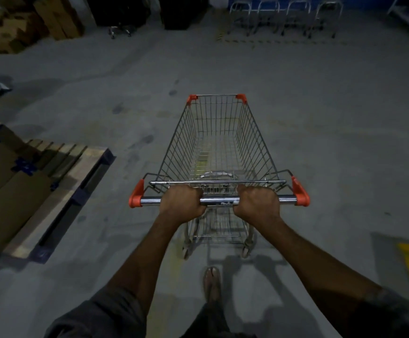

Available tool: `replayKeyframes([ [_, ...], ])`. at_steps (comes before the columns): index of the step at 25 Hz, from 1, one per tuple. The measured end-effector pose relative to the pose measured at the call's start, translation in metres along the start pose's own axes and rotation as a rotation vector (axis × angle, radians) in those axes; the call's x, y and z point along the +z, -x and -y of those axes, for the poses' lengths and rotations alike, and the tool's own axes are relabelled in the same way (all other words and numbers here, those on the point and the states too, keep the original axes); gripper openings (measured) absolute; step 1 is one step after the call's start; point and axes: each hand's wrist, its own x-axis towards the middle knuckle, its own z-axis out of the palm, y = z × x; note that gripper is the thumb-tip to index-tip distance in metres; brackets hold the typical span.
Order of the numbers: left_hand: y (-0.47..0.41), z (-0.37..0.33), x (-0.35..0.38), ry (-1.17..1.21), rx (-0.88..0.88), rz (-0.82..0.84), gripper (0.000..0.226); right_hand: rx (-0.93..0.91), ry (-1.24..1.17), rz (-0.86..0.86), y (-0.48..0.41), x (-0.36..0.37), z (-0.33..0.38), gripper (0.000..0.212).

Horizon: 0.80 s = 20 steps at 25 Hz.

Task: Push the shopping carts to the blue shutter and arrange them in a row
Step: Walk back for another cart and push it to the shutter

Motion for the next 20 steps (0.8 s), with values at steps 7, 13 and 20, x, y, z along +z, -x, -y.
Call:
replayKeyframes([
  [7,-0.138,0.002,-0.001,0.033,0.06,-0.077,0.041,0.107,0.034,-0.011,-0.106,0.012,-0.066,0.029],
  [13,-0.254,0.003,-0.006,0.123,0.126,-0.071,0.044,0.214,0.035,0.037,-0.188,0.01,-0.115,0.034],
  [20,-0.369,-0.003,-0.004,0.108,0.234,-0.12,0.04,0.31,0.039,-0.018,-0.264,0.035,-0.174,0.031],
])
